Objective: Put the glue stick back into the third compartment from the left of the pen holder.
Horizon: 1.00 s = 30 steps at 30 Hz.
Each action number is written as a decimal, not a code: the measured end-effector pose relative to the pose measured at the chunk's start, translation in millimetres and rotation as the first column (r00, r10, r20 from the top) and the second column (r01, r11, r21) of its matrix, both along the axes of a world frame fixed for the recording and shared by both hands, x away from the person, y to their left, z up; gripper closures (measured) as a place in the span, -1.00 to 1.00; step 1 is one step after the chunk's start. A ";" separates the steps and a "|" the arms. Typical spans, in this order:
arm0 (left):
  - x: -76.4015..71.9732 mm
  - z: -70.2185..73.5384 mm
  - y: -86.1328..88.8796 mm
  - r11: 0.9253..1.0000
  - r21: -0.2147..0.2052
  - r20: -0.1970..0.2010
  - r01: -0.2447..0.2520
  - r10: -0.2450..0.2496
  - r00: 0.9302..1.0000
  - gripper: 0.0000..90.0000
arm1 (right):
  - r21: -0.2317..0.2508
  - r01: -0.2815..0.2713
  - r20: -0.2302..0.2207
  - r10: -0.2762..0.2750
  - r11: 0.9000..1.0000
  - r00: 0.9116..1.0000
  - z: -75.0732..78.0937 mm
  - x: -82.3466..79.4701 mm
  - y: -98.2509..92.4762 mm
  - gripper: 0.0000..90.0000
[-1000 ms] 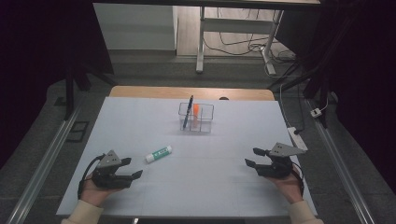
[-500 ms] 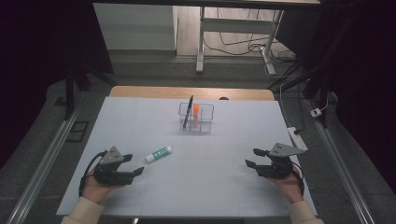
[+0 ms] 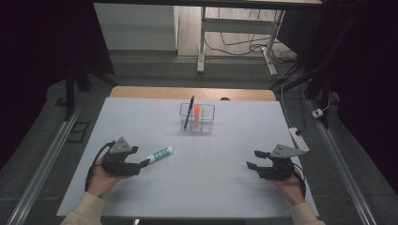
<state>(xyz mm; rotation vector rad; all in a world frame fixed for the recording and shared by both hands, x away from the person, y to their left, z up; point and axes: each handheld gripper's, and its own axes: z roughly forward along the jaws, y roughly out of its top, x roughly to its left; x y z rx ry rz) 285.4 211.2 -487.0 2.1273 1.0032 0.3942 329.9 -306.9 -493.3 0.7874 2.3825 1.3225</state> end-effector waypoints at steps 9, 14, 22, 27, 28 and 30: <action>20.6 -1.1 -7.8 0.998 0.065 -0.037 -0.002 0.004 0.999 -0.33 | -0.007 0.007 0.000 -0.007 1.000 1.000 -0.1 -0.1 -0.8 -0.14; 29.4 -2.8 -16.2 0.995 0.097 -0.070 0.023 -0.016 0.997 -0.33 | -0.005 0.001 -0.013 -0.001 1.000 1.000 -1.2 0.4 -1.3 -0.14; 43.0 -4.8 -28.4 0.979 0.200 -0.130 0.035 -0.009 0.992 -0.33 | -0.009 -0.005 -0.017 0.005 1.000 1.000 -3.0 0.1 1.1 -0.14; 49.7 -9.8 -40.2 0.965 0.257 -0.146 0.054 -0.017 0.989 -0.35 | -0.012 -0.003 -0.018 0.002 1.000 1.000 -2.7 -0.1 0.7 -0.14; 50.6 -11.2 -42.1 0.963 0.262 -0.152 0.062 -0.022 0.988 -0.35 | -0.012 -0.002 -0.018 0.002 1.000 1.000 -2.6 -0.1 0.3 -0.14; 52.1 -13.8 -44.8 0.959 0.275 -0.162 0.071 -0.027 0.986 -0.35 | -0.013 0.000 -0.020 0.000 1.000 1.000 -2.7 0.1 -0.6 -0.15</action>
